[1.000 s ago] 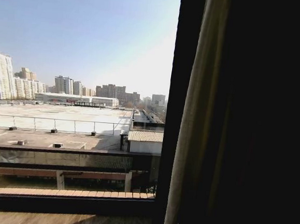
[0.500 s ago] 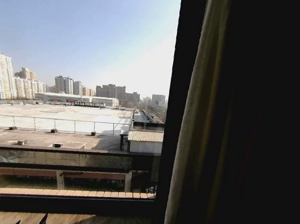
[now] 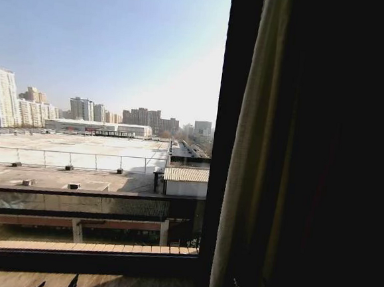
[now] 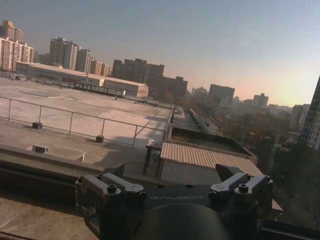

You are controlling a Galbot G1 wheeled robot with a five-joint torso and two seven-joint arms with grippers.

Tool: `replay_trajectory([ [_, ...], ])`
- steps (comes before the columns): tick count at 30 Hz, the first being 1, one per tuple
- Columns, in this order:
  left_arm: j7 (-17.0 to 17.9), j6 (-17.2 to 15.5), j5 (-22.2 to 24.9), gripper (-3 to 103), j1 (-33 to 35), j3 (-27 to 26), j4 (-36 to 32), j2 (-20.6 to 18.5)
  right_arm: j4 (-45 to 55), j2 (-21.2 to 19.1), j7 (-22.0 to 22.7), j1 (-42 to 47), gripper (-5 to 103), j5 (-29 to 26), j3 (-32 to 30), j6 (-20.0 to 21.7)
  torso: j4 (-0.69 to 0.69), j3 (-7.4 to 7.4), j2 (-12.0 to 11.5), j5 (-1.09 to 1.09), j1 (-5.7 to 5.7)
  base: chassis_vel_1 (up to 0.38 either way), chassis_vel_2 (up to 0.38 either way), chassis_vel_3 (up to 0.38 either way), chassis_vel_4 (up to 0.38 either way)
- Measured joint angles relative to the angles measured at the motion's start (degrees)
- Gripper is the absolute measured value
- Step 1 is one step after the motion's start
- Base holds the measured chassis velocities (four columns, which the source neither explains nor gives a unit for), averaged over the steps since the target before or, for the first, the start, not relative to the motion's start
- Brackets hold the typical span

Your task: Open the curtains by pulling them apart, changing their state from closed to fully open.

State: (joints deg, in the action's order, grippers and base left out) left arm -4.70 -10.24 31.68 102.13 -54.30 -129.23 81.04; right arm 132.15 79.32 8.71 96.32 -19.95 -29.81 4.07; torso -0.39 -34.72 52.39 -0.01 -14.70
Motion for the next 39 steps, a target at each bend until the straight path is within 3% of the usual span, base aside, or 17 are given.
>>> replay_trajectory([
  [2,-1.3,0.8,0.0,100,-0.2,-0.1,0.0,-0.5,0.3,0.1,0.0,0.5,100,0.7,0.4,0.2,0.0,0.0,0.0,0.01,0.0,0.0,0.0,0.0,0.0],
  [23,-1.9,3.4,-0.7,100,-0.1,-0.3,0.7,-0.4,0.9,2.6,0.2,3.0,100,8.4,0.9,-2.8,-0.01,0.0,0.0,0.0,0.0,0.014,0.013,-0.016,-0.014],
  [39,-1.9,5.0,-1.2,100,0.7,-0.7,0.9,0.1,2.2,2.7,0.3,4.2,100,10.4,1.0,-3.5,0.01,0.0,0.0,0.02,0.0,0.186,0.187,-0.182,-0.191],
])
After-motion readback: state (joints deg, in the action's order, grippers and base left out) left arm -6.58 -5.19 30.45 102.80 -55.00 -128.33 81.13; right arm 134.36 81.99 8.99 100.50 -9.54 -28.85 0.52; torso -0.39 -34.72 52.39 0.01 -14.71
